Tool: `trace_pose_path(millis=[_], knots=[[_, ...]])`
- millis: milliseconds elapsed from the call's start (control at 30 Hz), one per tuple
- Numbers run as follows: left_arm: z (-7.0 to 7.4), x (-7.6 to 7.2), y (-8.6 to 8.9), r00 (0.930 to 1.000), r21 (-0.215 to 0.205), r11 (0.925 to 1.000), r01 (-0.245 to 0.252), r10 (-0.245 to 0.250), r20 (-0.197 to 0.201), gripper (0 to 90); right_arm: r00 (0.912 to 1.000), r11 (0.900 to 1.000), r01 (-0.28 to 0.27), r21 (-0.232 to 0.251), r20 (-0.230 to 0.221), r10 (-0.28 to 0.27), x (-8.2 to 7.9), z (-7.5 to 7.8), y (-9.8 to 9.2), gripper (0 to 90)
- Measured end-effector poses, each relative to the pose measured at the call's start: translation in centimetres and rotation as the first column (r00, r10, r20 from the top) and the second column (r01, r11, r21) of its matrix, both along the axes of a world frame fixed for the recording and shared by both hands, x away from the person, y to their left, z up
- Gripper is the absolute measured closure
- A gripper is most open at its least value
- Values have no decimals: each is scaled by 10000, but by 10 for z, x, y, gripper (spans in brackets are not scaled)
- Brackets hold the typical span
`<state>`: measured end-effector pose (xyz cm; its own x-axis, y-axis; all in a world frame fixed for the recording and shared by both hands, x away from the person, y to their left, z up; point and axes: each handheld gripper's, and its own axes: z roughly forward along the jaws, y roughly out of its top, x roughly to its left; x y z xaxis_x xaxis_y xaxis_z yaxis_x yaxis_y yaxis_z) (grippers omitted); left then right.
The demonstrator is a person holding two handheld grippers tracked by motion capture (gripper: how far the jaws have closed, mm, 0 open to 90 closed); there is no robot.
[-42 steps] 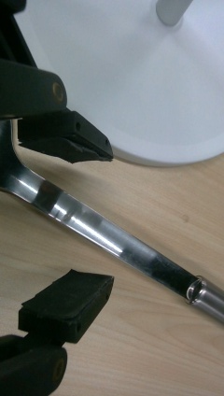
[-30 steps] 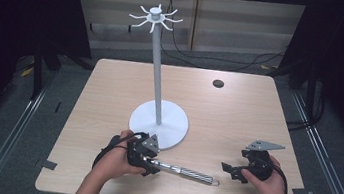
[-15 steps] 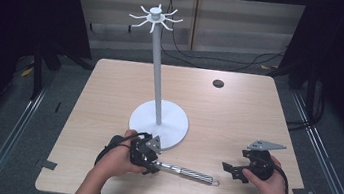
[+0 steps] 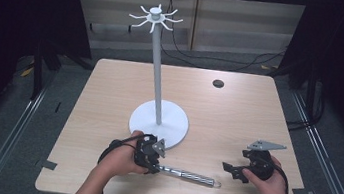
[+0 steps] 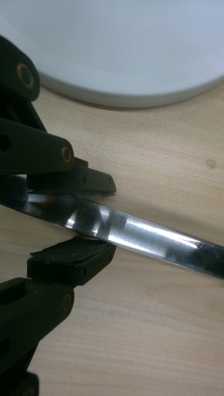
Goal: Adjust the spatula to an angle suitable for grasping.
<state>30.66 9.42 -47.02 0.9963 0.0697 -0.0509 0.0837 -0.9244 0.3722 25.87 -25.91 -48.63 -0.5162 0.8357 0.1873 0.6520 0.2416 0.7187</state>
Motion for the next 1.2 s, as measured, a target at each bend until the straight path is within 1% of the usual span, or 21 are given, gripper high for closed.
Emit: trace_pose_path(millis=[100,167,200,233,300,333,367,400,433,500,533,767,800,833,867,933,1000,1067,1133,1167,1200], knots=[[0,-2,-1,9993,-42,9994,348,-349,-105,707,10000,10000,41,1,33,-41,0,0,-1,38],[0,-3,-1,9993,-128,9993,339,-341,-124,741,10000,10000,23,19,14,-23,0,0,-1,38],[0,-1,0,9992,-178,9998,77,-84,-386,751,10000,10000,37,14,3,-37,0,-1,-1,38],[-1,1,2,9990,-264,9997,4,-16,-450,751,10000,10000,40,19,-2,-40,0,-1,-2,38],[-1,1,4,9985,-444,9987,264,-285,-472,753,10000,10000,51,38,3,-51,0,0,-2,38],[-2,-2,4,9983,-552,9985,27,-59,-586,753,10000,10000,84,39,8,-84,0,0,-2,38],[-2,-3,4,9987,-493,9988,-40,15,-506,753,10000,10000,81,41,40,-81,0,0,-2,38],[0,-1,5,9983,-234,9997,80,-93,-570,753,10000,10000,88,41,42,-88,1,0,-2,38],[0,-1,6,9982,-221,9998,-13,0,-595,753,9999,9999,104,44,21,-104,0,0,-2,38],[0,0,10,9975,-525,9978,-417,385,-600,754,9999,9999,117,46,9,-117,1,-1,-3,38],[1,1,11,9972,-550,9976,-420,385,-635,754,9999,9999,112,46,5,-112,1,-1,-3,38],[14,4,20,9922,-1110,9877,-1100,1024,-714,754,9994,9992,347,172,20,-348,1,0,-6,37],[17,4,21,9897,-1140,9850,-1295,1214,-754,755,9994,9992,351,178,41,-352,2,-1,-6,37],[20,5,21,9900,-1076,9863,-1247,1165,-789,755,9994,9993,345,146,52,-346,2,0,-6,36],[23,5,22,9893,-1230,9831,-1357,1278,-700,755,9993,9993,364,112,60,-365,1,0,-6,35],[28,5,23,9903,-1256,9832,-1321,1256,-587,755,9992,9992,387,141,81,-388,1,1,-5,35],[32,4,23,9879,-1453,9781,-1492,1411,-650,755,9993,9994,331,124,146,-333,1,2,-4,34],[37,4,24,9870,-1591,9744,-1586,1525,-498,755,9994,9996,264,123,219,-267,1,2,-3,29],[40,4,24,9865,-1625,9735,-1611,1543,-541,755,9992,9994,296,167,255,-300,1,3,-2,27],[44,4,24,9856,-1831,9688,-1669,1590,-574,755,9990,9990,306,316,326,-317,1,4,-1,27],[47,4,24,9852,-1809,9688,-1696,1622,-553,755,9989,9988,273,397,379,-288,1,5,-1,27]])
